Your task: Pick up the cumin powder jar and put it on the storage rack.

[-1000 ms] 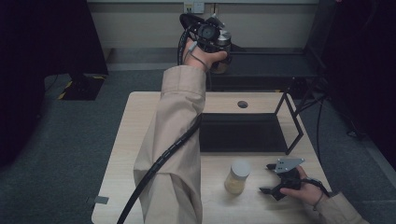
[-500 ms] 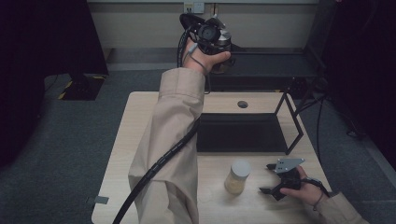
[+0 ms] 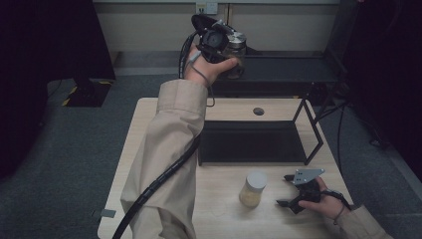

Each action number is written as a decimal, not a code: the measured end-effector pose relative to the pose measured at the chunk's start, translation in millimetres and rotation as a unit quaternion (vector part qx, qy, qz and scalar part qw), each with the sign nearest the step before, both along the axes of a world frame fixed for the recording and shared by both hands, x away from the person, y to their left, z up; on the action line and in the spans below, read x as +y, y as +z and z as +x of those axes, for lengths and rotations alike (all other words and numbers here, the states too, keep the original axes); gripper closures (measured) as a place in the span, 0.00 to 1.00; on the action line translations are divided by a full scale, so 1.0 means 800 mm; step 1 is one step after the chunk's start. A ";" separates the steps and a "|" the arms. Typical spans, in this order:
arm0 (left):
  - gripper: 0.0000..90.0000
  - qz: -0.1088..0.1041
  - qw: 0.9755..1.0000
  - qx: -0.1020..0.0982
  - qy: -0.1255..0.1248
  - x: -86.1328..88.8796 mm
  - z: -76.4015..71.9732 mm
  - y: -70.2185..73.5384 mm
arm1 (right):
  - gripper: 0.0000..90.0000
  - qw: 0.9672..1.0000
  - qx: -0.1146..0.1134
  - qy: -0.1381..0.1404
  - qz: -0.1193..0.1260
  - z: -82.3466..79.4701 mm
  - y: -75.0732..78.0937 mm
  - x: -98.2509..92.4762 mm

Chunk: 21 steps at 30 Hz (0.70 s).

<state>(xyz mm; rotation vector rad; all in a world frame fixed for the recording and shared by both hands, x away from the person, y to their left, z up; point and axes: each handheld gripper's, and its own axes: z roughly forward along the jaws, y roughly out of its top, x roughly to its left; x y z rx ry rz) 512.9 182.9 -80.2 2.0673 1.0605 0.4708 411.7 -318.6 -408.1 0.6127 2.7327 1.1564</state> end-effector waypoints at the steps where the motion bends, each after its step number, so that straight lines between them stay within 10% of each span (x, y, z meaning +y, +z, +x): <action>1: 0.02 -0.004 1.000 -0.002 -0.009 0.005 -0.001 -0.003 | 0.00 1.000 0.000 0.000 0.000 0.000 0.000 0.000; 21: 0.03 -0.022 0.998 -0.015 -0.055 0.037 -0.044 -0.025 | 0.00 1.000 0.001 0.000 0.000 0.000 0.000 0.000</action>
